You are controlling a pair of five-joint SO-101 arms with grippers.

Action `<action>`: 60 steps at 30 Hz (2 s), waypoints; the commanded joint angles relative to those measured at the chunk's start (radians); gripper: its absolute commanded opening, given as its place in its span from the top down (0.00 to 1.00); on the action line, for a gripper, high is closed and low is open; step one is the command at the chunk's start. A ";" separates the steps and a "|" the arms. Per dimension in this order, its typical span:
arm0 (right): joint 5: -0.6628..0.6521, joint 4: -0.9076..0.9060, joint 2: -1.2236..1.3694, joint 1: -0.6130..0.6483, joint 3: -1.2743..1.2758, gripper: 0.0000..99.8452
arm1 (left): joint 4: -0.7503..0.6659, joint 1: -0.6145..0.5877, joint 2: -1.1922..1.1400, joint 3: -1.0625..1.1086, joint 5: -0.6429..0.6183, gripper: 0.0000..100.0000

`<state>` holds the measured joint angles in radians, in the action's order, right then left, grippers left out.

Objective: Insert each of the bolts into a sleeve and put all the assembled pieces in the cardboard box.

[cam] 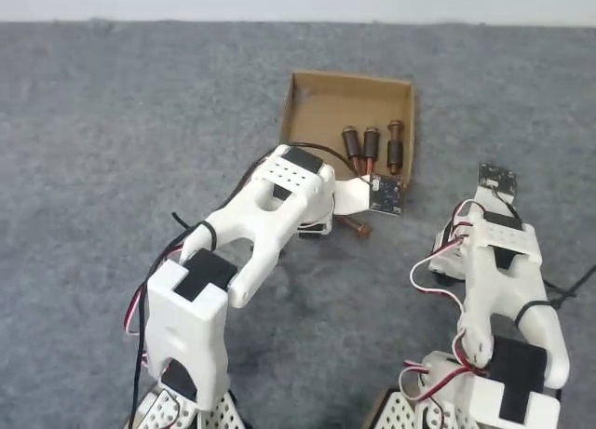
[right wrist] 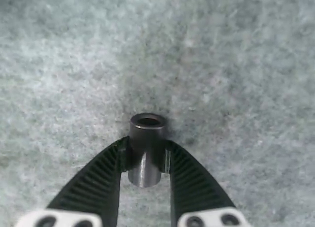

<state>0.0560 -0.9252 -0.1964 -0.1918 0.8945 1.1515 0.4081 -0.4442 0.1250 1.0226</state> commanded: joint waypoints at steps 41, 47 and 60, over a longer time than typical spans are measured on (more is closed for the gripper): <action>-0.014 0.016 -0.035 0.015 0.009 0.99 | -0.071 0.034 0.420 0.223 -0.942 0.99; -0.014 0.016 -0.035 0.015 0.009 0.99 | -0.117 0.028 0.562 0.326 -0.996 0.99; -0.012 0.016 -0.035 0.015 0.009 0.99 | -0.411 -0.351 0.769 0.529 -1.194 0.99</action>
<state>0.0560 -0.9191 -0.1979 -0.1918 0.9037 0.8523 0.1488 0.2064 0.6130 -0.1527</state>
